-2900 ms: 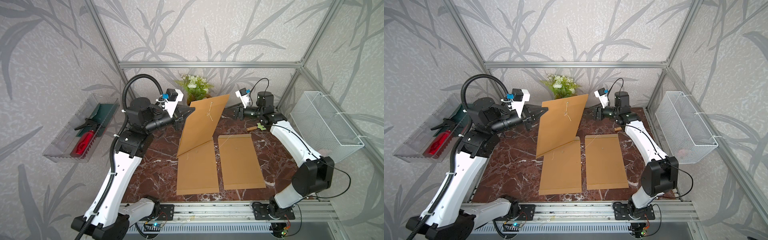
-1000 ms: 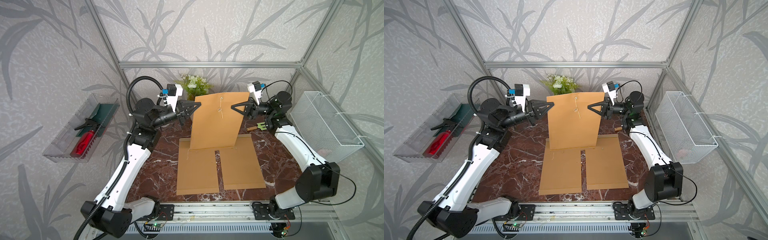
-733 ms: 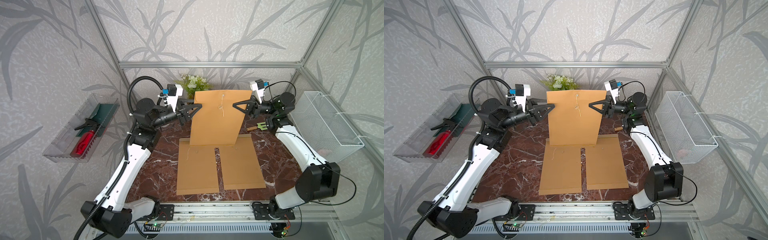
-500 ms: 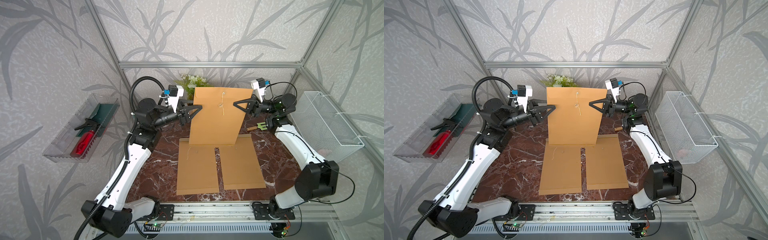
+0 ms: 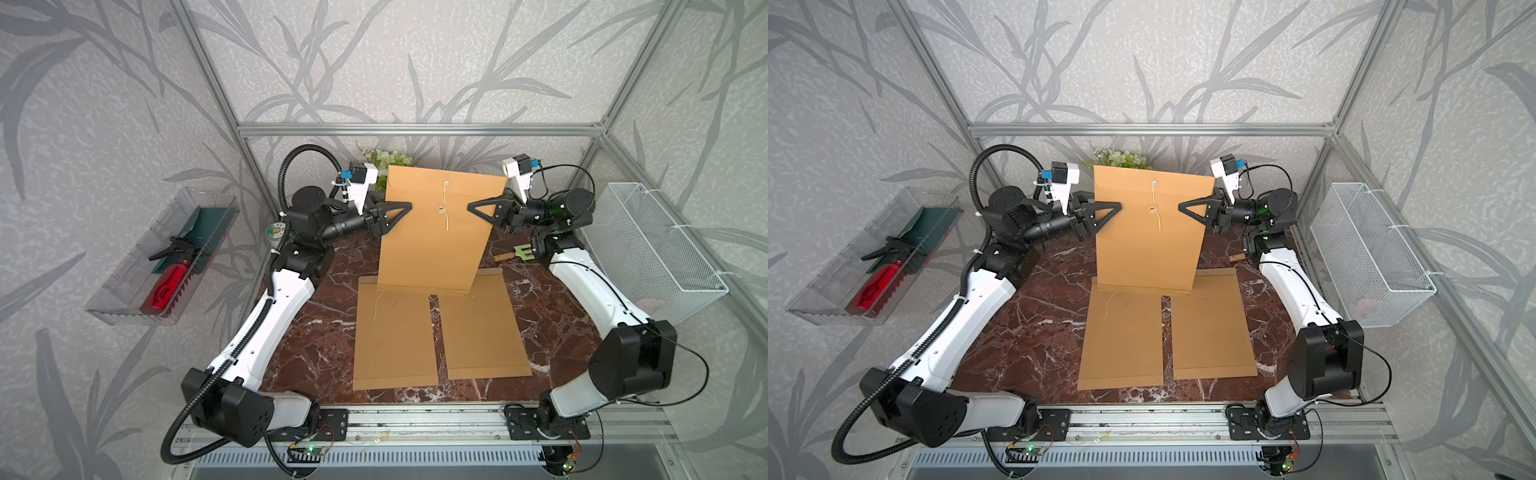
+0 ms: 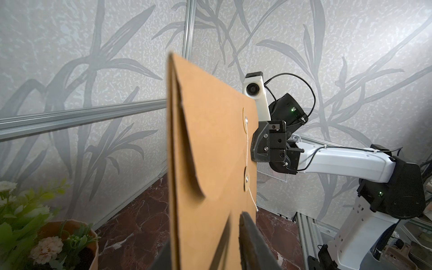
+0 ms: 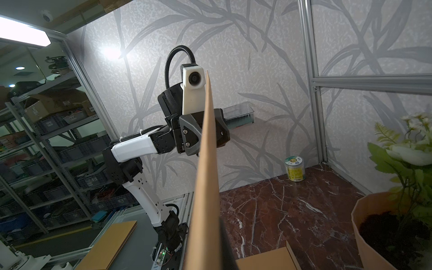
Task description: Open the file bag
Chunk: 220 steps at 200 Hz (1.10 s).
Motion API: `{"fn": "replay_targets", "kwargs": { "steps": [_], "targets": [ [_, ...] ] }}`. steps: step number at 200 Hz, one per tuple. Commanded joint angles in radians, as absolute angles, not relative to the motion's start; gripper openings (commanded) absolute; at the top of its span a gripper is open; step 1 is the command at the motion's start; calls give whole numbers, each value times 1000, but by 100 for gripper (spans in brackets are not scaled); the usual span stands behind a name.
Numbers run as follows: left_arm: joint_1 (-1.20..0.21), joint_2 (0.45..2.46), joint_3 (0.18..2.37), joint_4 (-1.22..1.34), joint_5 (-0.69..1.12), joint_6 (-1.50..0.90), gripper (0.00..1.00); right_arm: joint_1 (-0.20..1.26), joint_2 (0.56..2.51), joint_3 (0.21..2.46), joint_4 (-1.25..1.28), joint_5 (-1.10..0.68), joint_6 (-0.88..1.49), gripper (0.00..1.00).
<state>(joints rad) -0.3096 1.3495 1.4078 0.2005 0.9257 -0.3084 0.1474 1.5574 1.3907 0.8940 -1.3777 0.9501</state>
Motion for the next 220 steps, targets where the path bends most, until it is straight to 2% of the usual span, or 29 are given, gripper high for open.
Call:
{"fn": "replay_targets", "kwargs": {
  "steps": [1,43,61,74,104,119,126,145,158,169,220],
  "targets": [
    [-314,1354,1453,293,959,-356,31,143,1536,1420,920,-1390,945,0],
    [-316,1353,1450,303,966,-370,15,143,1535,1424,913,-1384,936,0],
    [-316,1347,1443,295,970,-368,0,143,1534,1422,909,-1381,933,0],
    [-316,1347,1442,294,974,-371,0,143,1532,1418,906,-1375,930,0],
    [-316,1318,1424,269,910,-349,0,121,1506,1380,827,-1336,884,29],
    [-316,1299,1422,237,873,-322,0,91,1465,1320,794,-1315,859,35],
    [-317,1290,1421,218,857,-306,0,76,1438,1292,754,-1304,824,36],
    [-316,1277,1425,184,818,-277,0,52,1344,1246,392,-1237,572,37],
    [-316,1272,1429,164,797,-264,0,60,1278,1270,30,-1110,314,40],
    [-317,1265,1425,152,777,-253,0,69,1240,1290,-166,-981,181,40],
    [-339,1246,1404,124,711,-200,0,93,1070,1215,-347,-717,152,36]
  ]
}}
